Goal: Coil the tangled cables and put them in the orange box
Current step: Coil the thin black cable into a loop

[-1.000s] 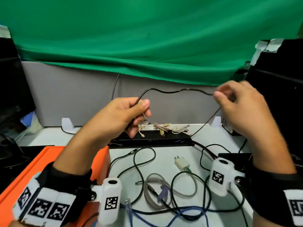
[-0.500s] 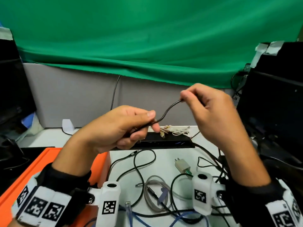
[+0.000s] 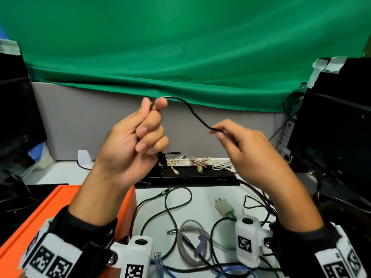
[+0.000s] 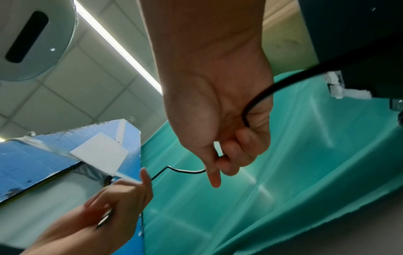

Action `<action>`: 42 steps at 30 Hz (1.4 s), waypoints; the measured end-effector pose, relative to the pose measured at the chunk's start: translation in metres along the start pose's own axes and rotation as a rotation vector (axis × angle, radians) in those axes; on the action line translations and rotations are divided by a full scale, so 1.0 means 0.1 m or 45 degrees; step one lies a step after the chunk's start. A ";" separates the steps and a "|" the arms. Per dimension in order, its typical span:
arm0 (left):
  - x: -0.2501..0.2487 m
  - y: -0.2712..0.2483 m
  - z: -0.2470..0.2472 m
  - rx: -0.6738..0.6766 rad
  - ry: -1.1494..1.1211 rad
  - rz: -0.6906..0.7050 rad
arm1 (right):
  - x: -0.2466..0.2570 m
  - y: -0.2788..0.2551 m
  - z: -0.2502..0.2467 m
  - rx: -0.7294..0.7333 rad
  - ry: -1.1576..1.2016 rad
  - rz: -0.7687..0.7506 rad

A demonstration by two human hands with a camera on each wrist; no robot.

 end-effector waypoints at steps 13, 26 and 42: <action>-0.12 -0.11 0.06 -0.163 1.361 0.597 | 0.65 -0.37 0.41 0.498 0.075 -0.265; 0.22 -0.38 0.44 0.489 0.702 -0.029 | 0.37 -0.11 -0.47 -0.327 0.803 -0.135; -0.22 -0.17 0.16 -0.177 0.918 0.592 | 0.65 -0.36 0.43 0.379 0.106 -0.229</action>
Point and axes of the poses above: each hand's wrist, its own y-axis towards the middle knuckle, its own z-axis out of the palm, x = y × z, the point moved 9 cm from there along y, towards the middle knuckle, and after that the axes turned 10 degrees about -x, right-handed, at the moved point
